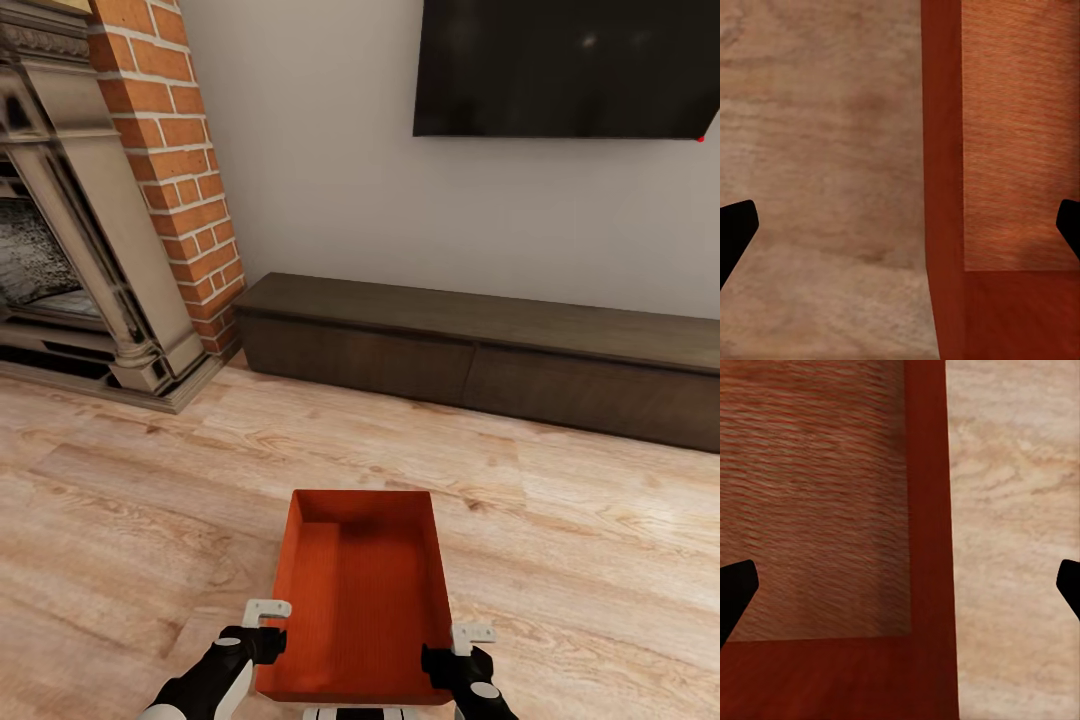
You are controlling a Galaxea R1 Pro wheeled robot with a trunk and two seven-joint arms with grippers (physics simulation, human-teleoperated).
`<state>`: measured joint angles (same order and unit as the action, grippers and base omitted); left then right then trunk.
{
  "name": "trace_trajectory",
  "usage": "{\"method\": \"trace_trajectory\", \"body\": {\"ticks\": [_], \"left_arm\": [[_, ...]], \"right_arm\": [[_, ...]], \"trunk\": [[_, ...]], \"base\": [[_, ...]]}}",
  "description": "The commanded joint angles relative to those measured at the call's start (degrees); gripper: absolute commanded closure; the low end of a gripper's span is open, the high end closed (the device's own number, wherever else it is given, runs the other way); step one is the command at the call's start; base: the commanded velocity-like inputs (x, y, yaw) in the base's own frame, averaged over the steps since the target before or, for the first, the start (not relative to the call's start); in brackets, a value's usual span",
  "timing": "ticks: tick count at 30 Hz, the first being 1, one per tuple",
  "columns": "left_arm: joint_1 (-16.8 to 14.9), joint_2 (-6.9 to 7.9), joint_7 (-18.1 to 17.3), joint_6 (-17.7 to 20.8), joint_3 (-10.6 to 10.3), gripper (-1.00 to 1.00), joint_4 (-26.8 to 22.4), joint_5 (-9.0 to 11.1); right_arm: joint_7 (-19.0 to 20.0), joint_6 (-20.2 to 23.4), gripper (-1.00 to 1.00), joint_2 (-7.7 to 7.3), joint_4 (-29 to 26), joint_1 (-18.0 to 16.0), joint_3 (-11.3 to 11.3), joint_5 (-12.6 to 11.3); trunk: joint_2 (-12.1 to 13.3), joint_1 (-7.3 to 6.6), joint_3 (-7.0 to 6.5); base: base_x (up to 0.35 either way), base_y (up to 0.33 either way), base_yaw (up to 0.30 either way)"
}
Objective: Move the two storage containers from the living room to the garage. In the garage, place one container on the floor and stack the other container on top of it (either order is fine).
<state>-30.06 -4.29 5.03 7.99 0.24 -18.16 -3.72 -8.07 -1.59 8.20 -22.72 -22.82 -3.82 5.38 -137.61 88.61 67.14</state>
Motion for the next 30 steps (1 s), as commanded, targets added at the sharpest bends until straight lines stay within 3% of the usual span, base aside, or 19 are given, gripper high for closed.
{"method": "trace_trajectory", "body": {"ticks": [1, 30], "left_arm": [[0.00, -0.02, 0.15, 0.33, 0.02, -1.00, -0.12, -0.39], [0.00, -0.37, 0.45, 1.22, 0.11, -1.00, -0.30, -0.25]], "right_arm": [[-0.02, -0.17, -1.00, 0.05, 0.04, -0.03, -0.40, 0.57], [0.00, -0.17, -1.00, 0.06, 0.04, -0.03, -0.49, 0.69]], "trunk": [[-0.02, -0.01, 0.04], [-0.42, 0.21, 0.22]], "base": [[0.000, 0.000, 0.000], [0.000, 0.000, 0.000]]}}
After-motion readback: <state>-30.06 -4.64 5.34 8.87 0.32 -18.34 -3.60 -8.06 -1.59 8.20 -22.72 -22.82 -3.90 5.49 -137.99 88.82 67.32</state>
